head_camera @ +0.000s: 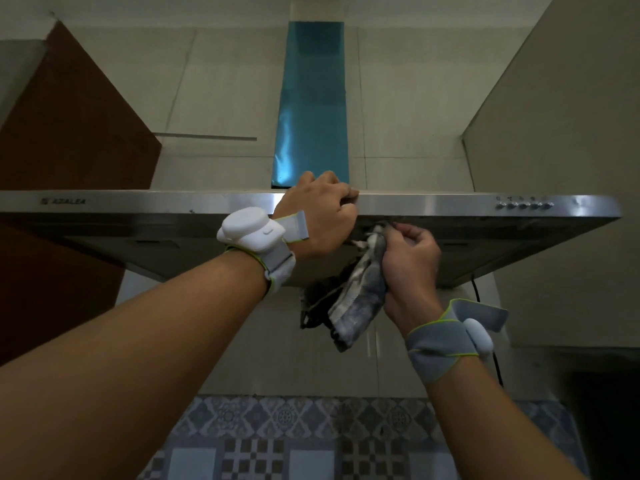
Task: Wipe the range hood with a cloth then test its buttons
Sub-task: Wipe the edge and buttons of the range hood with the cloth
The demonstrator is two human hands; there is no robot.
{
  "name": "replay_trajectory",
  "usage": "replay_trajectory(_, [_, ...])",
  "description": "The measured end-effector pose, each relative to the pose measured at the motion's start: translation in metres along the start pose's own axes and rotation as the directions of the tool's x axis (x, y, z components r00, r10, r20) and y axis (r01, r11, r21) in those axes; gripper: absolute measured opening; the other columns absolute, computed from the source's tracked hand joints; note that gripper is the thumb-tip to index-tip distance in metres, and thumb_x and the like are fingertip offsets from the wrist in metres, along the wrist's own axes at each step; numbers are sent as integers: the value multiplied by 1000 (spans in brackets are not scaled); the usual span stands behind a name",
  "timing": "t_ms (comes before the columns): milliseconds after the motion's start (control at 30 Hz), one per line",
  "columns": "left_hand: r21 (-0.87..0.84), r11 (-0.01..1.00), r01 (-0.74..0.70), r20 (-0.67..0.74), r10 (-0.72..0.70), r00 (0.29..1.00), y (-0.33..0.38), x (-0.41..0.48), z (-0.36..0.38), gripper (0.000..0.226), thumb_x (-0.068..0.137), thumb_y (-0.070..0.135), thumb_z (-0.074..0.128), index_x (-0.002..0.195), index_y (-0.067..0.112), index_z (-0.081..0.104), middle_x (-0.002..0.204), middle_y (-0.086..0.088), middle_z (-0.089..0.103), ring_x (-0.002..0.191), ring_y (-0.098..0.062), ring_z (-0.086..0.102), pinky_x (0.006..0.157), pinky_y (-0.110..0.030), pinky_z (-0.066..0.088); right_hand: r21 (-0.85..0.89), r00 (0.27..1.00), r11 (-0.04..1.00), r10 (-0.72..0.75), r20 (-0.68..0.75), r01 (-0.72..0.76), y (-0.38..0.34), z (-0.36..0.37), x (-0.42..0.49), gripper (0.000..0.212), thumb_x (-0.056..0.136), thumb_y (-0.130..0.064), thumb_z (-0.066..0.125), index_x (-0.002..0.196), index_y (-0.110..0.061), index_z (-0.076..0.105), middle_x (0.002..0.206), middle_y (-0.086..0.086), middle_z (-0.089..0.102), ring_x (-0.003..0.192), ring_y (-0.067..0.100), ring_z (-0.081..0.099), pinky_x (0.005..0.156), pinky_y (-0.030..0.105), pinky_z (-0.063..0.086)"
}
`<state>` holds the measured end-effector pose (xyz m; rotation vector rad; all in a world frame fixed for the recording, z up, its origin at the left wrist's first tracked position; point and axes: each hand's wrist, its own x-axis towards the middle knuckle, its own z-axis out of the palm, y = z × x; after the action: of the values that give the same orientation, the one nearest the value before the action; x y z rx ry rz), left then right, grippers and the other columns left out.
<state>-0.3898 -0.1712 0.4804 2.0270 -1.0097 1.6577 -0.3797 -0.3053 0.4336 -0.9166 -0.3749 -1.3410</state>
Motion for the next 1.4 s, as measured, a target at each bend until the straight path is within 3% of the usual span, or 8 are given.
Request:
replay_trajectory(200, [-3,1000,1,-20,-1,1000,6,4,1,61,80,39,23,128,28,61,126,1,55,113,-24,43,96,-38,39,-14,997,997,-76,-21,75,-7,-7,3,9,90,-7,61,90,-14,56,79,4,66,73,16,64,76,35,56])
replay_trajectory(400, [-19,1000,-12,-18,11,1000,2,2,2,61,80,38,24,129,28,59,124,0,55,110,-23,43,96,-38,39,-13,1000,1000,-5,17,5,-3,-7,6,9,89,-7,64,89,-14,57,80,7,67,72,18,64,70,32,55])
replay_trajectory(633, [-14,1000,3,-29,-3,1000,8,5,4,62,79,40,23,125,29,62,124,1,56,112,-24,42,96,-37,38,27,997,997,-72,-36,73,-11,-22,16,10,91,-5,61,90,-13,56,78,4,65,72,16,62,72,31,54])
replay_trajectory(767, [-29,1000,-12,-33,11,999,11,7,6,62,80,41,23,126,28,62,123,1,56,109,-22,42,93,-36,37,-39,1000,999,0,12,0,-1,-16,17,11,87,-8,65,85,-17,58,83,13,69,78,24,65,77,40,56])
replay_trajectory(967, [-37,999,-18,-45,17,999,11,6,8,62,80,40,23,127,29,61,121,2,56,109,-21,42,90,-35,36,14,999,999,-32,-40,33,-11,-38,29,9,88,-6,65,92,-11,58,75,6,66,72,19,62,70,33,55])
replay_trajectory(1200, [-35,999,-40,-38,39,999,35,15,18,61,79,41,23,124,32,62,125,3,56,113,-22,42,91,-37,34,-54,999,997,-47,15,47,-8,-31,25,9,88,-7,64,89,-14,58,83,12,69,78,24,66,79,43,56])
replay_trajectory(1400, [-47,997,-60,-34,59,998,35,16,20,62,80,41,23,128,30,60,124,2,55,112,-23,42,91,-38,36,-36,998,999,-37,-49,35,-11,-40,32,14,88,-5,64,84,-16,56,79,7,67,78,22,64,78,39,56])
